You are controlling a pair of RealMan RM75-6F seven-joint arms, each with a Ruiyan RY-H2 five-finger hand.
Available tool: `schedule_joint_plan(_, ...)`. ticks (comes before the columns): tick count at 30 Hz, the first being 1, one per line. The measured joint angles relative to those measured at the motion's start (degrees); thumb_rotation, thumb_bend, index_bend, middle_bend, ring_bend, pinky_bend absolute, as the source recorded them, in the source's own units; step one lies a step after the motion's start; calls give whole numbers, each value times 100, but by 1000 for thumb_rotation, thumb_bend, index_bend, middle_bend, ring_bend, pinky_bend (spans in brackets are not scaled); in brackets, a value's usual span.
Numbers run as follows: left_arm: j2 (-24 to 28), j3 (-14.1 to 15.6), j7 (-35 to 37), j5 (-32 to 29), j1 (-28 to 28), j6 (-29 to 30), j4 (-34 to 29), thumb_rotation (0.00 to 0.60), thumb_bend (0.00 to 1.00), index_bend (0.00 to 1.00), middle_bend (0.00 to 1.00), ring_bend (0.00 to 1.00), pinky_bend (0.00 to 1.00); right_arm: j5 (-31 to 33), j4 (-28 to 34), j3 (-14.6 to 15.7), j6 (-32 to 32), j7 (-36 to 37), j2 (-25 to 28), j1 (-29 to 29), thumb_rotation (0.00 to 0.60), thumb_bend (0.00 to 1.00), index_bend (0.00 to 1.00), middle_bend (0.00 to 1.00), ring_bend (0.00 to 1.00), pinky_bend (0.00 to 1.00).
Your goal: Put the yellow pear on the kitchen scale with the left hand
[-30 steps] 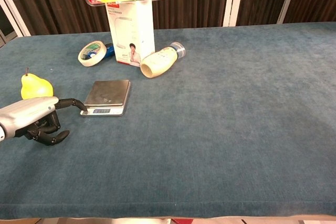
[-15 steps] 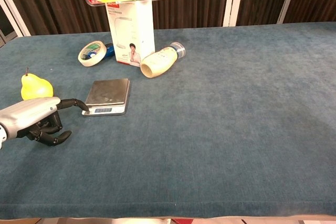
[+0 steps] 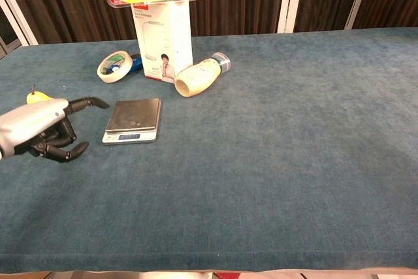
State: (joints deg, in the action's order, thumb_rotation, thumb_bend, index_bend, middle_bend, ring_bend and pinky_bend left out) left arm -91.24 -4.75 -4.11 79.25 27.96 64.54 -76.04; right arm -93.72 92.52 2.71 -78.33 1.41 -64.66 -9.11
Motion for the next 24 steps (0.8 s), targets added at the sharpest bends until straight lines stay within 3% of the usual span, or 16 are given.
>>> schedule_joint_plan(4,216,-121,23,107,-66,353,-319,600,456,106,983,1000,1000,-40,11,10,-63,24,21,22,600,161,0,0,0,0)
schedule_joint_plan(6,324,-190,-13,118,-129,552,-484,600,445,58,869,972,998,-79,19,22,-104,38,35,37,600,162,0,0,0,0)
schedule_joint_plan(7,364,-222,-53,106,-160,636,-547,600,436,25,724,866,949,-98,22,28,-121,42,40,43,600,161,0,0,0,0)
schedule_joint_plan(9,453,-285,-197,6,-214,744,-674,600,423,2,480,595,760,-142,28,46,-147,42,50,54,600,161,0,0,0,0)
schedule_joint_plan(10,488,-317,-268,-70,-233,748,-722,600,415,0,302,372,565,-162,32,55,-155,42,54,57,600,161,0,0,0,0)
schedule_joint_plan(11,525,-372,-384,-188,-257,747,-772,600,407,0,190,233,434,-188,36,65,-165,46,59,60,600,161,0,0,0,0)
schedule_joint_plan(13,547,-470,-588,-358,-281,790,-793,600,398,0,72,99,300,-230,41,82,-182,61,68,64,600,161,0,0,0,0)
schedule_joint_plan(17,507,-700,-1013,-836,-258,793,-603,600,391,0,0,0,144,-331,37,119,-243,113,90,78,600,162,0,0,0,0)
schedule_joint_plan(24,312,-969,-1197,-1663,-21,112,166,600,383,0,0,0,130,-348,8,123,-303,207,124,97,600,161,0,0,0,0)
